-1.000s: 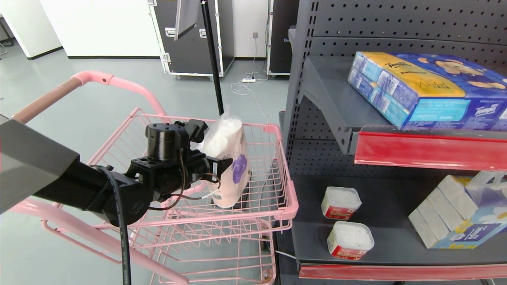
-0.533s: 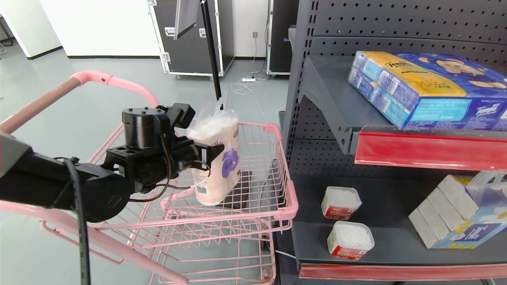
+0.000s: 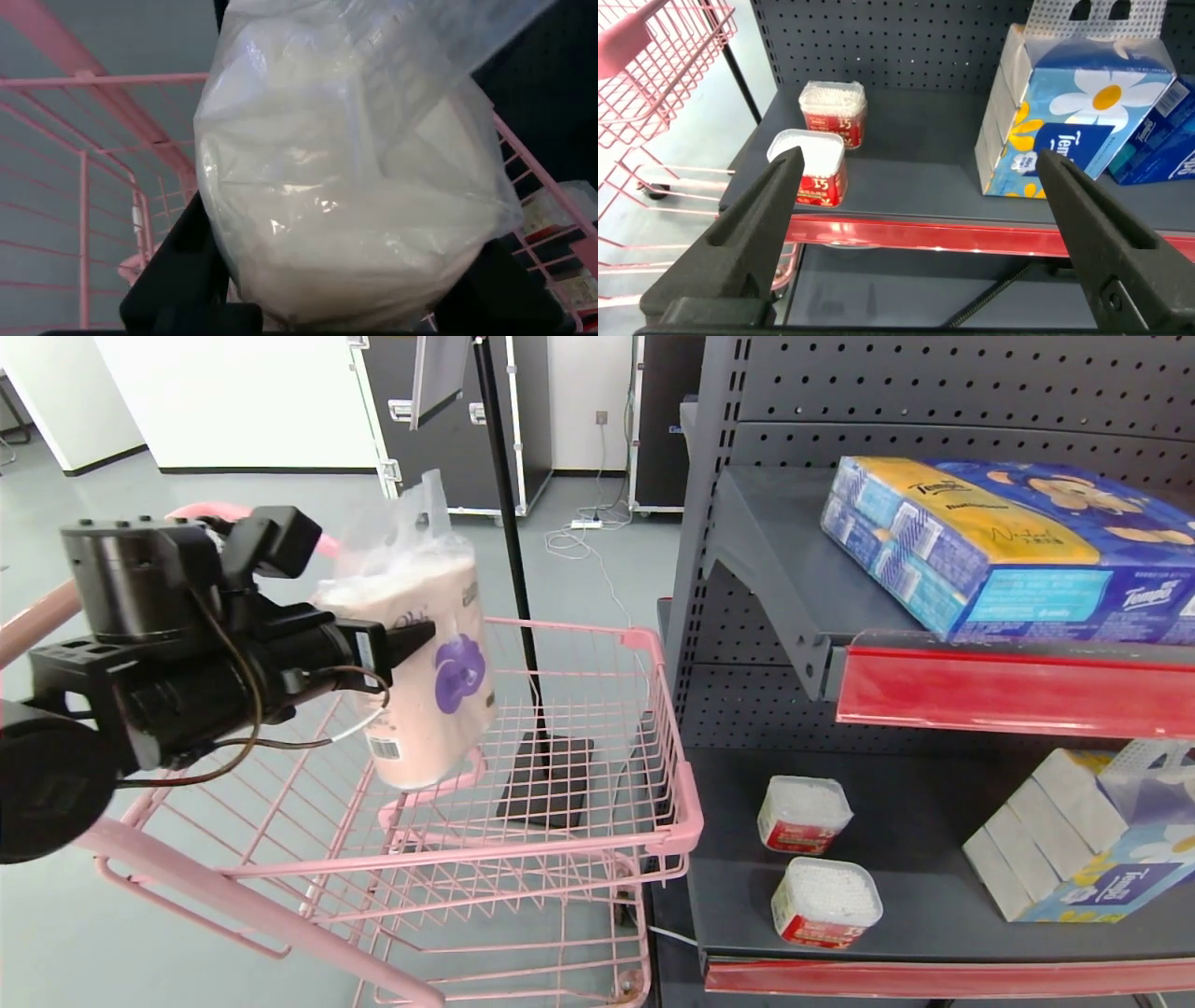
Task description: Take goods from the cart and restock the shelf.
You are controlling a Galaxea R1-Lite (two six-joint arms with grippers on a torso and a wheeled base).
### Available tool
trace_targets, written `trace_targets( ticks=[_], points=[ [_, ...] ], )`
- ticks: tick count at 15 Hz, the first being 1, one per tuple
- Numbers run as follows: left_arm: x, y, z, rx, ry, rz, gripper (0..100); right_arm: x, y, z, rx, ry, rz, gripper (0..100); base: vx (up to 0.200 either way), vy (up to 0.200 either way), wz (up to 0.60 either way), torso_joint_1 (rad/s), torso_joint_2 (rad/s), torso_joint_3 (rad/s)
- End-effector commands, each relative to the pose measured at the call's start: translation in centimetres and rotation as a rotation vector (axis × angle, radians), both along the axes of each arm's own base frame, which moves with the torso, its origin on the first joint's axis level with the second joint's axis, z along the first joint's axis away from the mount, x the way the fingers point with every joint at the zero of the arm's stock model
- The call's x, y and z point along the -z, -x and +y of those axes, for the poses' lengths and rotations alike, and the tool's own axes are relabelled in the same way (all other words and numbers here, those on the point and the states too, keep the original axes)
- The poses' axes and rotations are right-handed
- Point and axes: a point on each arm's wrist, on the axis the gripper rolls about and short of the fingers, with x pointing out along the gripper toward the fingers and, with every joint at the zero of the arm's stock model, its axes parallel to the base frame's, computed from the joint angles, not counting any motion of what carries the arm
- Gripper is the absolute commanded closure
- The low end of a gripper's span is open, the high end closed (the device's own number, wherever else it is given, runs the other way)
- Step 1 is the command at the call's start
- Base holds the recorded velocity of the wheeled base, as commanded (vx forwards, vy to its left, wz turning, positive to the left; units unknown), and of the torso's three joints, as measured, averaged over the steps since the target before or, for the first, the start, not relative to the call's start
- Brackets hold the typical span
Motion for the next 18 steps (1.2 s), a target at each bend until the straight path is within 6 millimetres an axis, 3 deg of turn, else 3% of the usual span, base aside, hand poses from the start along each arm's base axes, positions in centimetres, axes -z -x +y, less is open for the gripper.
trace_targets(
  ticks=[1,3,7,12,18],
  points=[
    [-4.2,4.5,2.8,-0.022,0.027,-0.088,100,0.0,0.0,0.0,-0.002,0.000,0.001,0,0.000,0.000,0.00,0.000,0.00,0.000],
    [-5.9,7.7,4.3,-0.038,0.033,-0.114,100,0.0,0.0,0.0,0.000,-0.001,-0.001,0,0.000,0.000,0.00,0.000,0.00,0.000],
    [-6.9,12.1,5.6,-0.084,0.085,-0.184,100,0.0,0.0,0.0,0.000,-0.001,0.001,0,0.000,0.000,0.00,0.000,0.00,0.000],
    [-5.2,16.1,6.3,-0.105,0.089,-0.208,100,0.0,0.0,0.0,0.000,0.000,0.001,0,0.000,0.000,0.00,0.000,0.00,0.000],
    [-4.8,16.9,6.4,-0.105,0.090,-0.211,100,0.0,0.0,0.0,0.006,0.000,0.001,0,0.000,0.000,0.00,0.000,0.00,0.000]
  ],
)
